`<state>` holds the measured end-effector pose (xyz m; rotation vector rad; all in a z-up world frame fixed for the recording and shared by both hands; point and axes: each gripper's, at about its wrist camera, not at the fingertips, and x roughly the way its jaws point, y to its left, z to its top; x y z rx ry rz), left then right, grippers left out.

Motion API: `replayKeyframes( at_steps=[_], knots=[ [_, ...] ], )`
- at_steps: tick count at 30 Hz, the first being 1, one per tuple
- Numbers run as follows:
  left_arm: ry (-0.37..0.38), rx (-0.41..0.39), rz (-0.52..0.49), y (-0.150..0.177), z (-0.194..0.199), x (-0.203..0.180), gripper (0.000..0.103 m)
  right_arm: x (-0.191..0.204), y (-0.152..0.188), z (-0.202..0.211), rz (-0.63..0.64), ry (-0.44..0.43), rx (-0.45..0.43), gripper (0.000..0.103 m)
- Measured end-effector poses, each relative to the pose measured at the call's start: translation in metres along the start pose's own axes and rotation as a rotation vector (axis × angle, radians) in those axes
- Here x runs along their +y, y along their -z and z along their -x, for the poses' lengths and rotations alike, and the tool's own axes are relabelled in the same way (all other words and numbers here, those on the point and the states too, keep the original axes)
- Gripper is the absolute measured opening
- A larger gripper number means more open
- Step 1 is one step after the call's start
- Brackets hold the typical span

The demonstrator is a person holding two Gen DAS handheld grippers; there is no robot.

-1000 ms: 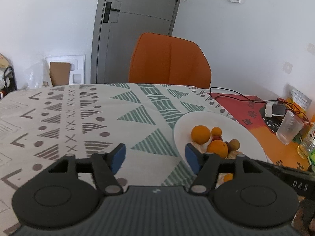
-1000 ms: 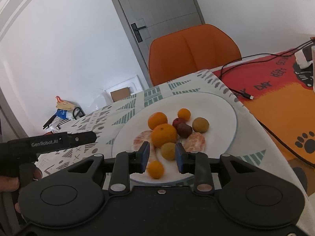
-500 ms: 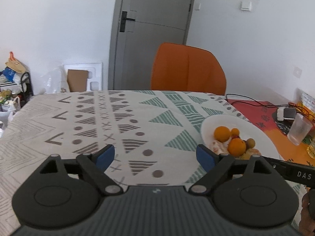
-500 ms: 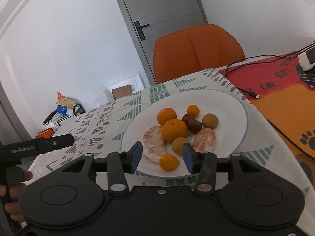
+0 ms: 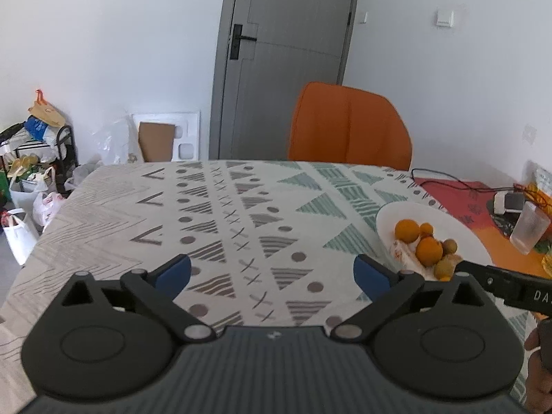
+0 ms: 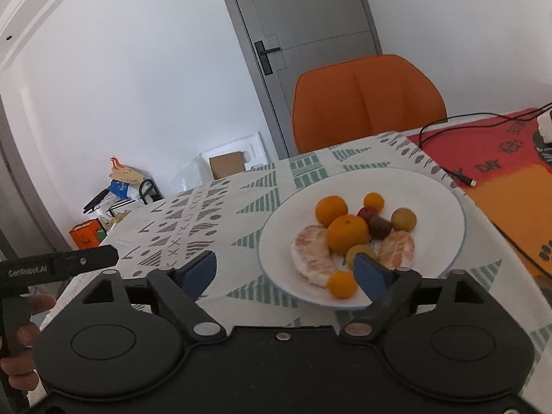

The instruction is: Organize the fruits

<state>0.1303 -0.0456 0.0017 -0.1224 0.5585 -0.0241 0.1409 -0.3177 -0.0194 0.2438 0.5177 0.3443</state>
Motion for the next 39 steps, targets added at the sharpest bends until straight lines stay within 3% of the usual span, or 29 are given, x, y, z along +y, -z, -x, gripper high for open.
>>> replayKeyframes(
  at_steps=[6, 39],
  knots=[
    [-0.019, -0.006, 0.028, 0.004, 0.023, 0.014, 0.103, 0.017, 0.001, 0.015, 0.034, -0.007, -0.003, 0.103],
    [-0.048, -0.049, -0.019, 0.037, 0.096, 0.014, 0.103, 0.046, 0.015, 0.065, 0.115, -0.022, 0.008, 0.103]
  ],
)
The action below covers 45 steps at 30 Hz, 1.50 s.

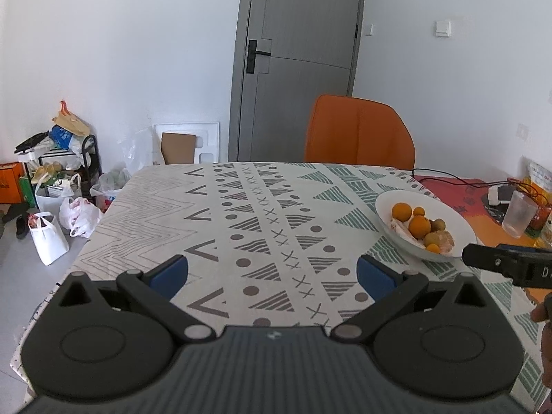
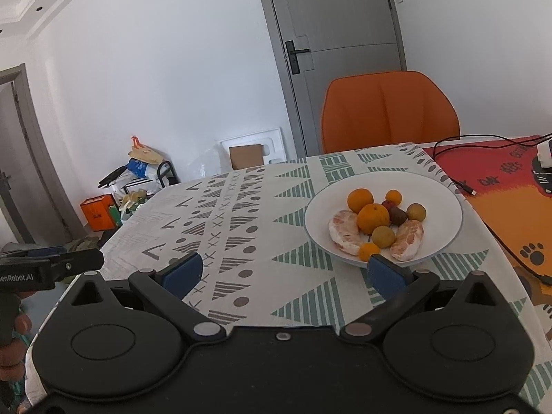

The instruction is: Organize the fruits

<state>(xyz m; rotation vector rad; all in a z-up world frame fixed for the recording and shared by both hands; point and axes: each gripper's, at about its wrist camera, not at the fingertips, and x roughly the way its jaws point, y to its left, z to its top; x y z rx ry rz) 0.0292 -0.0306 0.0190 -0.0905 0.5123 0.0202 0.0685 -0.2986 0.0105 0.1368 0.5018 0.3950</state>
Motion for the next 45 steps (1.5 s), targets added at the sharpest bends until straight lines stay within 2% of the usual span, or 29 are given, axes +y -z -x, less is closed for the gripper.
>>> replayKeyframes(
  at_steps=[5, 8, 25, 45],
  knots=[
    [0.000, -0.004, -0.002, 0.004, 0.003, -0.002, 0.103, 0.007, -0.001, 0.006, 0.011, 0.008, -0.023, 0.103],
    [-0.023, -0.012, 0.015, 0.005, 0.004, 0.000, 0.103, 0.010, 0.000, 0.004, 0.001, 0.006, -0.015, 0.103],
    [-0.033, 0.019, 0.022, 0.012, -0.004, 0.006, 0.103, 0.013, 0.008, -0.004, 0.007, 0.041, 0.004, 0.103],
    [-0.040, 0.019, 0.034, 0.015, -0.004, 0.012, 0.103, 0.015, 0.010, -0.007, 0.017, 0.046, 0.014, 0.103]
  ],
)
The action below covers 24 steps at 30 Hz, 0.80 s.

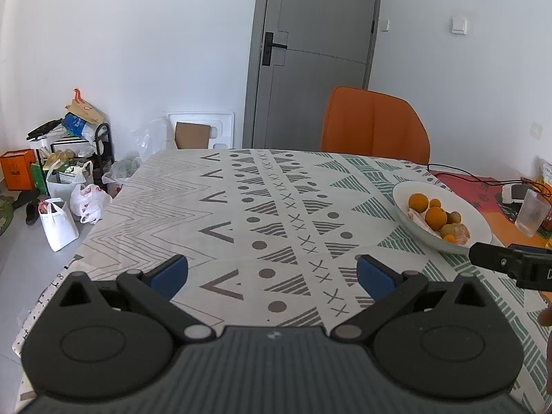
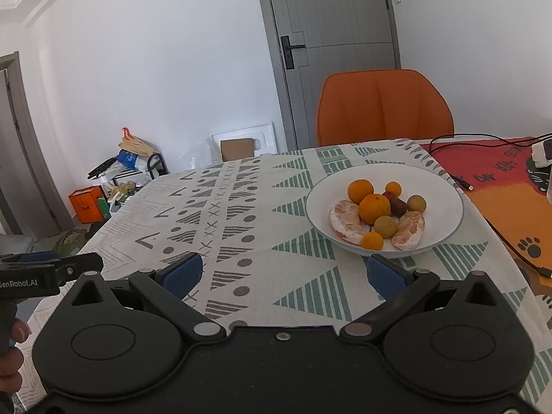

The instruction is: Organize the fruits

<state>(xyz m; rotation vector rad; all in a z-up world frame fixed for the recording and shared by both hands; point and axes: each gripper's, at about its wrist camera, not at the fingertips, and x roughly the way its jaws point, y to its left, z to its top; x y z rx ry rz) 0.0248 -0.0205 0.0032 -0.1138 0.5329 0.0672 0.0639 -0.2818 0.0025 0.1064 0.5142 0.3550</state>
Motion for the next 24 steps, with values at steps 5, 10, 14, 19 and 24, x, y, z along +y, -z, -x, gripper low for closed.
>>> replayKeyframes(
  at_steps=[5, 10, 14, 19, 24],
  knots=[
    [0.000, 0.003, 0.000, 0.0001, -0.0004, 0.0001, 0.103, -0.0001, 0.0003, -0.0005, 0.000, 0.000, 0.002, 0.103],
    [0.004, 0.009, 0.001, -0.0006, -0.0005, 0.0007, 0.103, 0.0000, 0.0014, -0.0015, -0.002, -0.002, 0.005, 0.103],
    [0.006, 0.006, -0.001, -0.0009, 0.0006, -0.0008, 0.103, 0.0004, 0.0014, -0.0009, 0.000, -0.003, 0.002, 0.103],
    [0.005, 0.007, -0.001, -0.0008, 0.0005, -0.0010, 0.103, 0.0009, 0.0015, -0.0009, -0.002, -0.003, 0.003, 0.103],
    [0.005, 0.008, -0.001, -0.0012, 0.0006, -0.0015, 0.103, 0.0009, 0.0016, -0.0011, -0.002, -0.001, 0.005, 0.103]
  ],
)
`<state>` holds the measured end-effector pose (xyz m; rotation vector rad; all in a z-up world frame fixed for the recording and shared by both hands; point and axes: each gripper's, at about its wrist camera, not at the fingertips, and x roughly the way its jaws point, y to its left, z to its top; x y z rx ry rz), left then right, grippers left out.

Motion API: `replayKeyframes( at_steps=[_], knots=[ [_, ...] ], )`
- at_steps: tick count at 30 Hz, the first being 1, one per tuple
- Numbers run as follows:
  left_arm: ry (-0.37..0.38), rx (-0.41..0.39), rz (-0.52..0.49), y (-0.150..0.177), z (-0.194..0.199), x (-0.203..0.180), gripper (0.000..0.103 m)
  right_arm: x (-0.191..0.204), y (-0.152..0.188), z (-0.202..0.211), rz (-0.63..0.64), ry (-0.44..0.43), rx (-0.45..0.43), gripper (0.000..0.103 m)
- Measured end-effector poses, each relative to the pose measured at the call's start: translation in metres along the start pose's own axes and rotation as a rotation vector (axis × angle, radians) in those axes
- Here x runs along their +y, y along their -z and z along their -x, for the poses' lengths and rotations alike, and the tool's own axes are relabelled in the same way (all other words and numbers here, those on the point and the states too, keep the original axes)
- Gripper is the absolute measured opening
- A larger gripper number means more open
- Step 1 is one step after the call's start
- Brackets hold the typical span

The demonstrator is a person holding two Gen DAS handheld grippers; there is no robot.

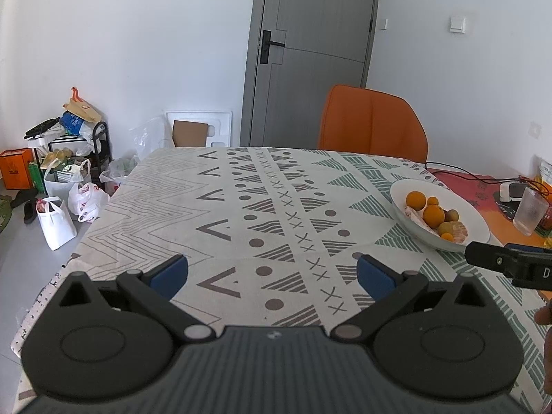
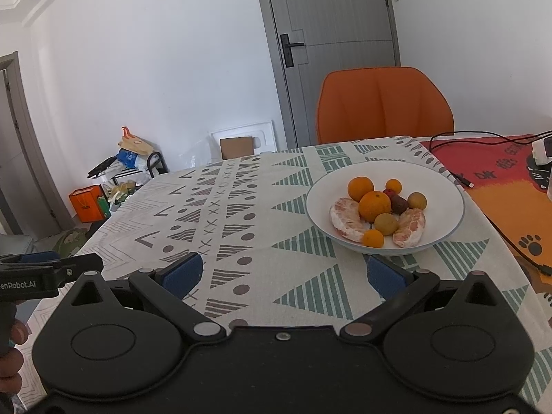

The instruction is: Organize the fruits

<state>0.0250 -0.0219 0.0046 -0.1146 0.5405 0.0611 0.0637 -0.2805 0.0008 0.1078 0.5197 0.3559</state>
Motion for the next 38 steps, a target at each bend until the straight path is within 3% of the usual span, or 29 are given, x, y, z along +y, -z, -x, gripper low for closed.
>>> replayKeyframes(
  at_steps=[38],
  knots=[
    [0.006, 0.003, -0.002, 0.0023, -0.0028, -0.0005, 0.103, -0.0008, -0.0006, -0.0009, 0.002, 0.001, 0.011, 0.103]
  ],
)
